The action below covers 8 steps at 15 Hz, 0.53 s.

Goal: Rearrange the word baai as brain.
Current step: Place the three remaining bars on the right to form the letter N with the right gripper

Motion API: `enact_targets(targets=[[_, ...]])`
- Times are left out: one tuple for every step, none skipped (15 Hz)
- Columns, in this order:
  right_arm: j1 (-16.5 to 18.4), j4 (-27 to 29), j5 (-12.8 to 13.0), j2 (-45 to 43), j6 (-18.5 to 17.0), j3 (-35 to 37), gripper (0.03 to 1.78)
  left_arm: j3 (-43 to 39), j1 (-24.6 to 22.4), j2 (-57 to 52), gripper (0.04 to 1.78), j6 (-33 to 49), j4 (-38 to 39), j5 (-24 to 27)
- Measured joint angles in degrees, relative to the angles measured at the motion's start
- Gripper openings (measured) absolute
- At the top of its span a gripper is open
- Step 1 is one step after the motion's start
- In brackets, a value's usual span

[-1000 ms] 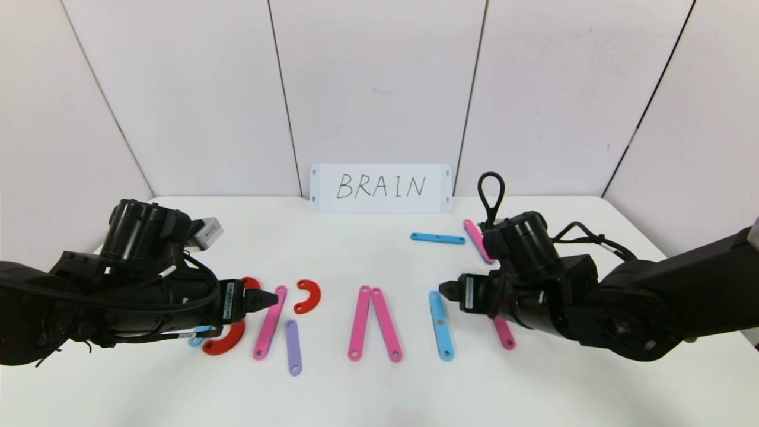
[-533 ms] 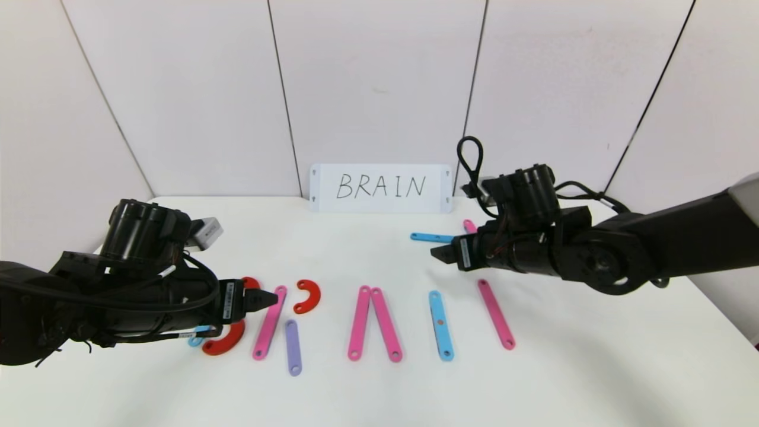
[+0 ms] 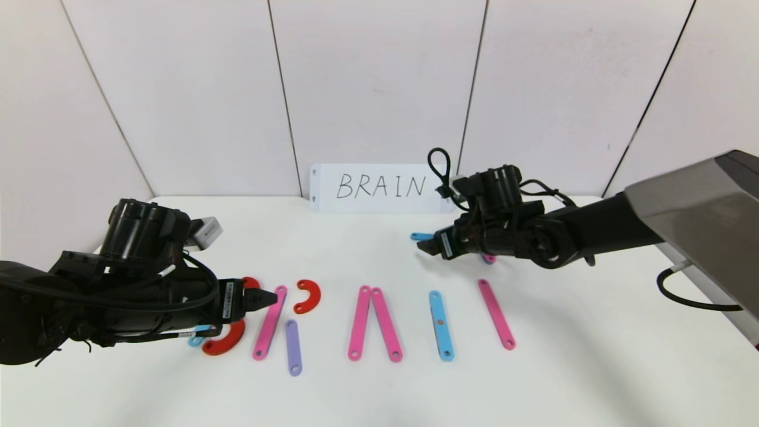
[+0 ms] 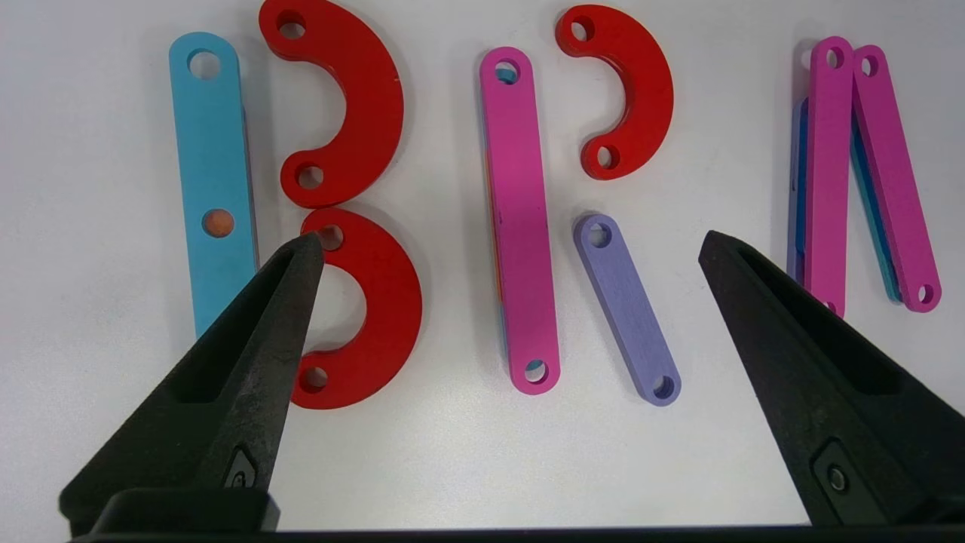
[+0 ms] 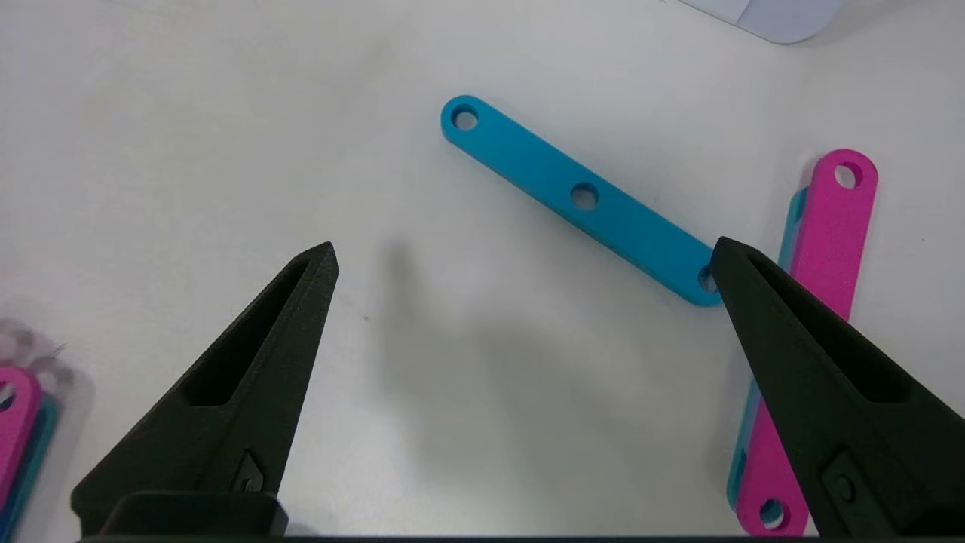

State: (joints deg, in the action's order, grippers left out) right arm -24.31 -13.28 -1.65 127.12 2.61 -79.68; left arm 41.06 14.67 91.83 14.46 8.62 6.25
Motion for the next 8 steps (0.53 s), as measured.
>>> enact_targets(targets=[[0.1,0.0,0.0,1.3,0.1,-1.2,1.73,0.0,0.0,0.0,1.74,0.0,0.0,0.0],[0.2,0.0,0.0,2.5,0.2,-2.4,1.73,0.0,0.0,0.0,1.74,0.0,0.0,0.0],[0.3,0.0,0.0,3.3,0.2,-3.2,1.73,0.0,0.0,0.0,1.74,0.0,0.0,0.0],[0.4,-0.1,0.0,4.1,0.3,-4.0,1.73,0.0,0.0,0.1,1.74,0.0,0.0,0.0],[0.6,0.0,0.0,4.7,0.3,-4.6,1.73,0.0,0.0,0.1,1.74,0.0,0.0,0.0],[0.8,0.0,0.0,5.3,0.3,-5.1,1.73,0.0,0.0,0.1,1.74,0.0,0.0,-0.1],[1.1,0.0,0.0,5.9,0.3,-5.5,1.73,0.0,0.0,0.1,1.74,0.0,0.0,0.0],[1.2,-0.1,0.0,6.3,0.3,-5.8,1.73,-0.1,0.0,0.1,1.74,0.0,0.0,0.0]])
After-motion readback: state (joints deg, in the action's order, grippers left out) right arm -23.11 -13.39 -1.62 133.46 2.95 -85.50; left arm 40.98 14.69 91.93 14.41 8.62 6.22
